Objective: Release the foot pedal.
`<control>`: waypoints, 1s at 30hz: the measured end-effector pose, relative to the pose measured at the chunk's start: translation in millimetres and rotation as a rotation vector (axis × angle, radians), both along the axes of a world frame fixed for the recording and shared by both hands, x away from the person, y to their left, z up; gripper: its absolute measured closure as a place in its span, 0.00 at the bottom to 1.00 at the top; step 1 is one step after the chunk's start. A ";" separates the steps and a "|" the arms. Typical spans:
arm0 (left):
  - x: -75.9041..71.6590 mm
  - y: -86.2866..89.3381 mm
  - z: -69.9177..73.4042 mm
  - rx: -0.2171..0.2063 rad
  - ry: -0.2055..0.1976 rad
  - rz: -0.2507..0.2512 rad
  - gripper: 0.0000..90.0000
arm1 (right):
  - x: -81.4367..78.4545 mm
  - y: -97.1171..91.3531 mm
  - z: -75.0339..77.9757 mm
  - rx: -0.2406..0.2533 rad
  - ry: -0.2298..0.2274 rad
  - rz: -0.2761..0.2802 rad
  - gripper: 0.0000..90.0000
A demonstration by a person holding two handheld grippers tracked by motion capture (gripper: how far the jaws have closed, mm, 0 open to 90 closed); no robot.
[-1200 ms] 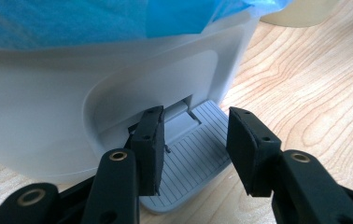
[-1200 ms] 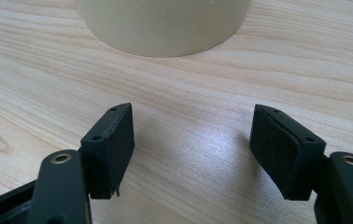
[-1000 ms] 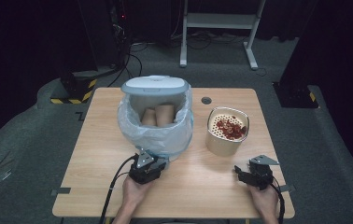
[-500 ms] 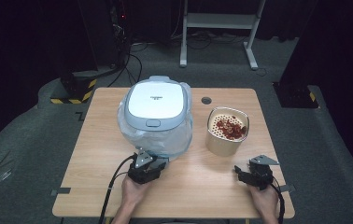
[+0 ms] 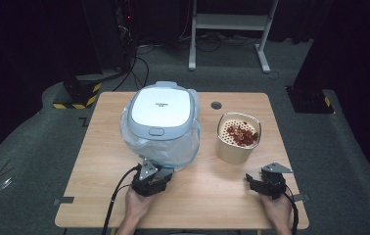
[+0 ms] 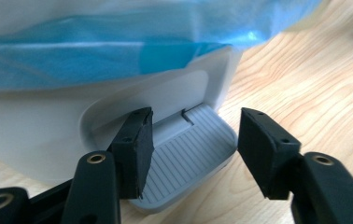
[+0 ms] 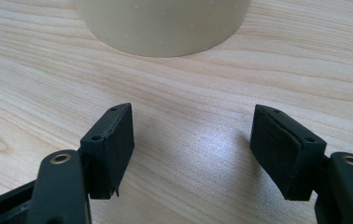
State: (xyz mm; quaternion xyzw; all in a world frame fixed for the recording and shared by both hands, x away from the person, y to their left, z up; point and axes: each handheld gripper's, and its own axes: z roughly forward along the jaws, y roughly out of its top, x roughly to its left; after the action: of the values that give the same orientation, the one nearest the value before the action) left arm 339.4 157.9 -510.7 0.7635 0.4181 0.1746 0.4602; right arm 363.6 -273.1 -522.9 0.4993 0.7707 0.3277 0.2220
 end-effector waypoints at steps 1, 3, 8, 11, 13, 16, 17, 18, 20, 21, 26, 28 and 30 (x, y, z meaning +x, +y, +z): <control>0.6 2.3 1.4 -0.015 0.006 0.008 0.54 | 0.0 0.0 0.0 0.000 0.000 0.000 0.34; -3.0 -0.7 4.3 0.042 -0.029 0.019 0.55 | 0.0 0.0 0.0 0.000 0.000 0.000 0.34; -4.1 4.4 6.5 0.026 -0.031 0.031 0.52 | 0.0 0.0 0.0 0.000 0.000 0.000 0.34; -6.9 10.7 6.8 0.019 -0.028 0.037 0.51 | -0.1 0.0 0.0 0.000 0.000 0.000 0.34; -9.6 15.6 6.5 0.012 -0.030 0.036 0.51 | -0.1 0.1 0.0 0.000 0.000 0.000 0.34; -15.1 24.1 6.5 -0.014 -0.041 0.057 0.50 | -0.1 0.0 0.0 0.000 0.000 0.000 0.34; -16.6 28.3 6.9 -0.028 -0.043 0.064 0.49 | 0.0 0.1 0.0 0.000 0.000 0.000 0.34; -18.1 33.5 7.3 -0.043 -0.043 0.080 0.49 | 0.0 0.0 0.0 0.000 0.000 0.000 0.34; -18.9 41.0 7.4 -0.040 -0.044 0.106 0.49 | 0.0 0.0 0.0 0.000 0.000 0.000 0.34; -18.7 45.0 7.0 -0.030 -0.037 0.122 0.48 | 0.0 0.0 0.0 0.000 0.000 0.000 0.34; -15.9 60.7 0.9 0.037 -0.011 0.199 0.47 | -0.1 0.1 0.0 0.000 0.000 -0.001 0.34; -14.3 64.9 -2.5 0.056 0.004 0.223 0.46 | -0.1 0.1 0.0 0.000 0.000 -0.001 0.34; -12.3 67.5 -5.7 0.088 0.012 0.246 0.45 | -0.1 0.1 0.0 0.000 0.000 -0.001 0.34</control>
State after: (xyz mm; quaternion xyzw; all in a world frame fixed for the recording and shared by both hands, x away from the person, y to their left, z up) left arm 327.0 225.4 -516.4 0.7269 0.5031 0.2434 0.3991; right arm 363.5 -273.0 -522.9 0.4997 0.7705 0.3277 0.2220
